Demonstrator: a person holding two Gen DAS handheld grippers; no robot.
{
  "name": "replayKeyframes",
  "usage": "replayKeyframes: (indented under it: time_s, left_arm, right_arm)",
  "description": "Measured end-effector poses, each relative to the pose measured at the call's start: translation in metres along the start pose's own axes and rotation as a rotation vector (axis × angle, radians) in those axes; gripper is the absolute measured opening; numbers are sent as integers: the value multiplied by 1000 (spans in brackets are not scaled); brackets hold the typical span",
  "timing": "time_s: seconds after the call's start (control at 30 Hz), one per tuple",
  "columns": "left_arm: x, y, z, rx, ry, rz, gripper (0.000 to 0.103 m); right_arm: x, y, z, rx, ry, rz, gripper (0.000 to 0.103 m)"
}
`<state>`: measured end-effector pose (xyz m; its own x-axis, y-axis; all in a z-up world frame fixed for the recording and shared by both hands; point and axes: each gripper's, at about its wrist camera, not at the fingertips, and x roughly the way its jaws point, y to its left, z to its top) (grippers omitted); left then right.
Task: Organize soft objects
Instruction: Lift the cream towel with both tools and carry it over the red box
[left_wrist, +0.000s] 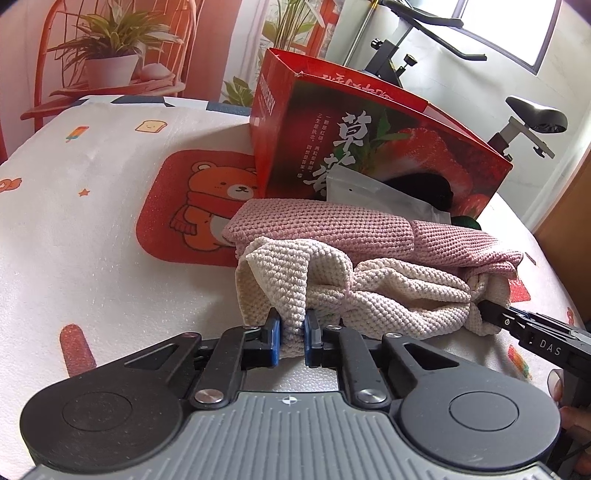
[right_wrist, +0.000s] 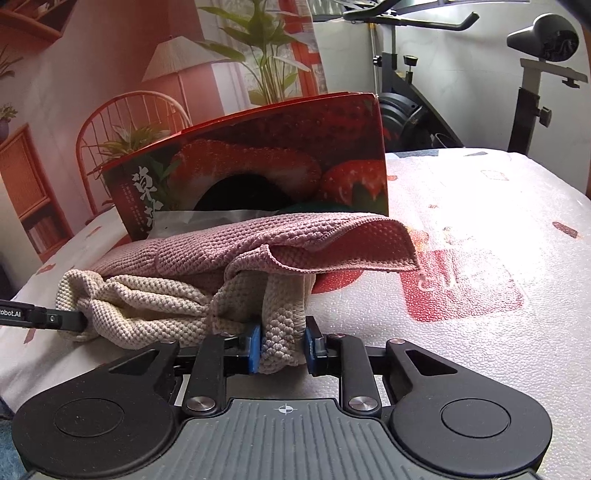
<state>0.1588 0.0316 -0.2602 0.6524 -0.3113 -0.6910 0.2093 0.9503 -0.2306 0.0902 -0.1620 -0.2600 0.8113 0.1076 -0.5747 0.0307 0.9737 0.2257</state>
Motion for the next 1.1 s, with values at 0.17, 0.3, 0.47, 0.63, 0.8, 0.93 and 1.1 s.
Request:
replayKeyframes:
  time_s: [0.17, 0.3, 0.47, 0.63, 0.8, 0.93, 1.1]
  left_arm:
    - [-7, -2, -1, 14, -24, 2, 11]
    - [-19, -5, -1, 32, -72, 14, 11]
    - [-39, -9, 2, 51, -150, 17, 10]
    - [-54, -17, 4, 75, -210, 0, 11]
    - [-58, -26, 4, 110, -224, -26, 11]
    - [-59, -29, 4, 121, -237, -41, 11]
    - [-58, -31, 12, 139, -224, -59, 11]
  right_arm:
    - [-6, 5, 0, -33, -15, 8, 16]
    - [-16, 16, 1, -93, -51, 17, 15]
    - [-33, 26, 6, -142, -114, 25, 15]
    - [-51, 26, 14, -130, -173, 25, 15]
    - [-64, 17, 17, -84, -202, 5, 15]
    - [-73, 14, 21, -76, -237, -3, 15]
    - [-79, 10, 30, -70, -254, 6, 15]
